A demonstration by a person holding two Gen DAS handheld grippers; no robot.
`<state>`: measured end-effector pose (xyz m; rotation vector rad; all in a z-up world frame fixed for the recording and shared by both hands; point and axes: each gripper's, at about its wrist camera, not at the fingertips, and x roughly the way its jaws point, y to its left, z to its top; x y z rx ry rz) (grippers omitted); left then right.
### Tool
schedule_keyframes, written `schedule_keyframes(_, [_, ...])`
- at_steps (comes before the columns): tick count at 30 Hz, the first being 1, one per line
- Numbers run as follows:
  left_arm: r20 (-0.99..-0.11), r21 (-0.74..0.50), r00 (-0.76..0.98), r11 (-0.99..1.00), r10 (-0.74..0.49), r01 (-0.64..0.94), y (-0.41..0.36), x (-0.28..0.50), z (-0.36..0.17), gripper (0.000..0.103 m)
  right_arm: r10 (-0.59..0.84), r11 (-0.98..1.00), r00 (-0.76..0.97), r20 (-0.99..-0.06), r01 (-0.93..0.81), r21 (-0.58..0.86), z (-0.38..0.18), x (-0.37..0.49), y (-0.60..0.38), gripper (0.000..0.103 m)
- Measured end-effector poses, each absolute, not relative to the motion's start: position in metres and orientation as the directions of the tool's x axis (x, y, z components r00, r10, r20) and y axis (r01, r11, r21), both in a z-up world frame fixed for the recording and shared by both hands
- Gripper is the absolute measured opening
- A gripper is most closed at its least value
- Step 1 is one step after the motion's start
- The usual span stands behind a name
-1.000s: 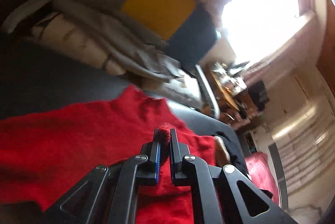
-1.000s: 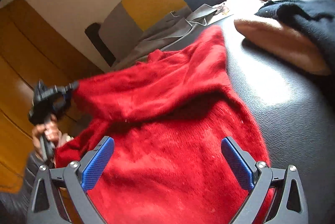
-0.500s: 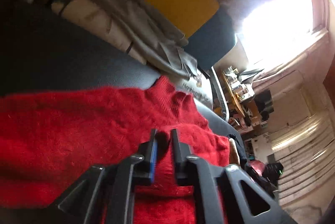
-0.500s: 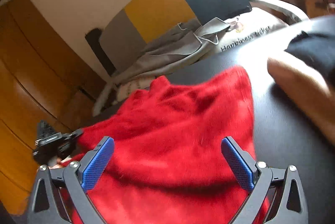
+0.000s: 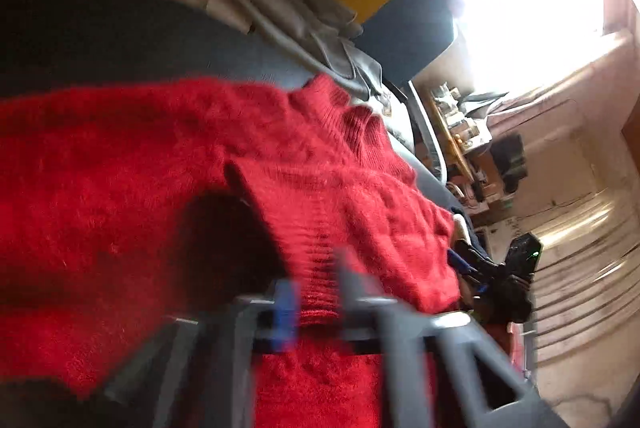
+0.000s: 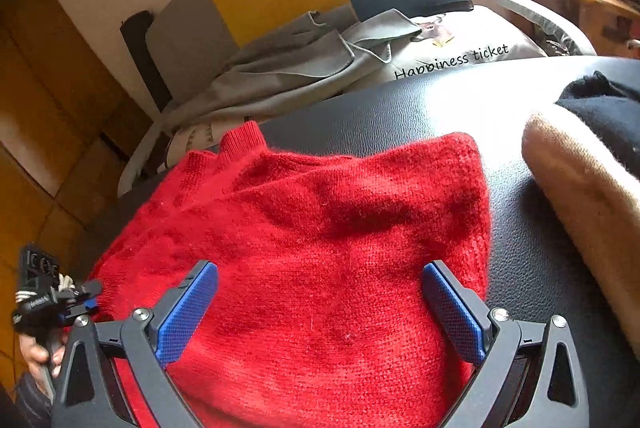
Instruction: Fold clothes
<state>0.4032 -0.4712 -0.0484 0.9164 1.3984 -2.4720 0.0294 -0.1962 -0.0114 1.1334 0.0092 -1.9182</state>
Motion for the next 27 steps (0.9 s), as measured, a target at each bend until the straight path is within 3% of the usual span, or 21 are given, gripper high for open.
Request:
schedule_keyframes(4, [-0.548, -0.714, -0.833, -0.56, 0.074, 0.42, -0.475, 0.422, -0.023, 0.002, -0.699, -0.601, -0.206, -0.685, 0.689, 0.406, -0.004, 0.024, -0.198, 0.103])
schedule_keyframes(8, [-0.706, -0.586, -0.708, -0.576, 0.017, 0.57, -0.48, 0.422, -0.046, 0.003, -0.675, -0.624, -0.222, -0.703, 0.681, 0.384, -0.013, 0.013, -0.209, 0.103])
schedule_keyframes(11, [-0.744, -0.551, -0.668, -0.546, -0.022, 0.631, -0.482, 0.426, -0.057, 0.012, -0.656, -0.63, -0.232, -0.718, 0.692, 0.353, -0.024, 0.012, -0.218, 0.103])
schedule_keyframes(12, [-0.749, -0.542, -0.661, -0.545, -0.032, 0.64, -0.481, 0.426, -0.058, 0.022, -0.654, -0.629, -0.241, -0.717, 0.7, 0.338, -0.024, 0.013, -0.219, 0.103])
schedule_keyframes(17, [-0.772, -0.477, -0.632, -0.597, -0.067, 0.645, -0.464, 0.407, -0.056, 0.029, -0.654, -0.621, -0.239, -0.717, 0.712, 0.329, -0.016, 0.016, -0.215, 0.103])
schedule_keyframes(22, [-0.791, -0.408, -0.603, -0.645, -0.103, 0.646, -0.447, 0.389, -0.053, 0.029, -0.723, -0.536, -0.162, -0.671, 0.745, 0.397, 0.002, 0.041, -0.189, 0.103])
schedule_keyframes(27, [-0.787, -0.351, -0.598, -0.687, -0.151, 0.636, -0.433, 0.378, -0.054, 0.027, -0.698, -0.509, -0.11, -0.708, 0.771, 0.383, -0.017, 0.073, -0.17, 0.103])
